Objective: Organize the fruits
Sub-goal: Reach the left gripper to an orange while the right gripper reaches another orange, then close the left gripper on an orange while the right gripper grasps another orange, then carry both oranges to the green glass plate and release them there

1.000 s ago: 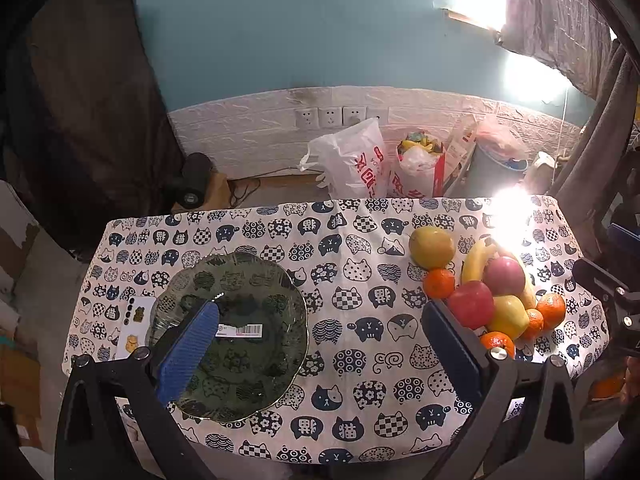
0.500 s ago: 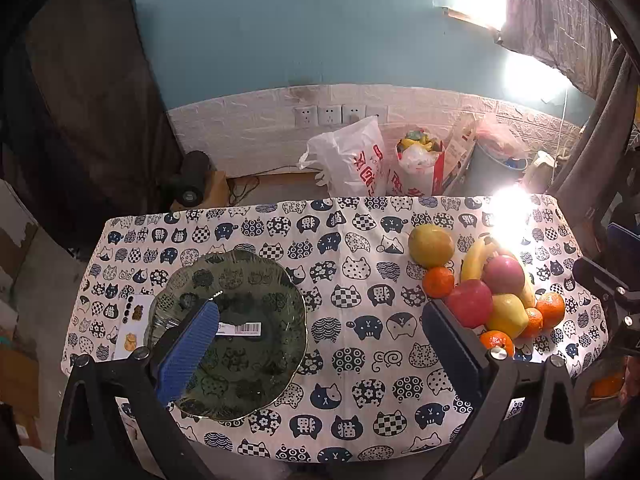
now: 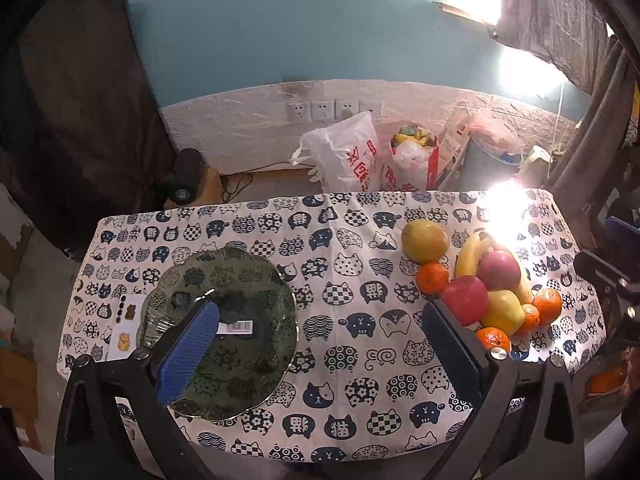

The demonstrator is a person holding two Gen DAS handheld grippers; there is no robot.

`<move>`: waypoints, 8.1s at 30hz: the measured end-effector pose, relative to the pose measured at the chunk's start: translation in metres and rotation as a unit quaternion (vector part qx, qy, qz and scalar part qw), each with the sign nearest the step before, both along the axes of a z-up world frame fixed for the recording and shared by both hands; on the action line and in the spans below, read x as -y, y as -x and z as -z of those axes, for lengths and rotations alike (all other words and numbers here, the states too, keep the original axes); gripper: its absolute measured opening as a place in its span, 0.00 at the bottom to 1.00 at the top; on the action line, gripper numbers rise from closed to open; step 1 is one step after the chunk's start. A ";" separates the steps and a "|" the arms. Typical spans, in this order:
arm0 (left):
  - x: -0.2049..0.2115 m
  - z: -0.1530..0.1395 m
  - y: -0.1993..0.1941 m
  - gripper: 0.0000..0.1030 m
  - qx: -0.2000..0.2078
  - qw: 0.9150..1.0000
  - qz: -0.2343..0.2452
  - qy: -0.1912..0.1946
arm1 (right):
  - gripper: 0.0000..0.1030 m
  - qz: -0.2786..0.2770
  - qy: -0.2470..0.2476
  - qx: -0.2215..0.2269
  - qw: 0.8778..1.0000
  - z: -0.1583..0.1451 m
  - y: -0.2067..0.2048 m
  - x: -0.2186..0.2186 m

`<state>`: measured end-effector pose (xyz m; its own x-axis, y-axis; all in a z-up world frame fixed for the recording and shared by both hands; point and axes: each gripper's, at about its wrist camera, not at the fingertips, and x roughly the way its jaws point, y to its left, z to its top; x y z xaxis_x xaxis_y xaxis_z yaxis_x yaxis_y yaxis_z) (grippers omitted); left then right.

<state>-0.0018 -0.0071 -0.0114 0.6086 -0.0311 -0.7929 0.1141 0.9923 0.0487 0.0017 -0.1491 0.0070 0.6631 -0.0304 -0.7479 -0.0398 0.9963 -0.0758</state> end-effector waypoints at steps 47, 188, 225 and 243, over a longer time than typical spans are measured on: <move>0.176 0.132 -0.033 1.00 -0.231 0.959 0.162 0.020 | 0.93 0.112 -0.015 -0.193 0.975 0.143 0.004 0.168; -0.193 0.147 -0.042 0.68 -0.123 0.979 -0.148 0.069 | 0.66 -0.181 -0.077 -0.172 0.965 0.112 -0.139 -0.237; -0.205 0.130 -0.031 0.71 -0.108 0.979 -0.164 0.047 | 0.66 -0.205 -0.074 -0.190 0.957 0.128 -0.141 -0.262; -0.160 0.075 -0.028 0.71 -0.046 0.992 -0.102 0.060 | 0.81 -0.147 -0.064 -0.141 0.977 0.087 -0.120 -0.202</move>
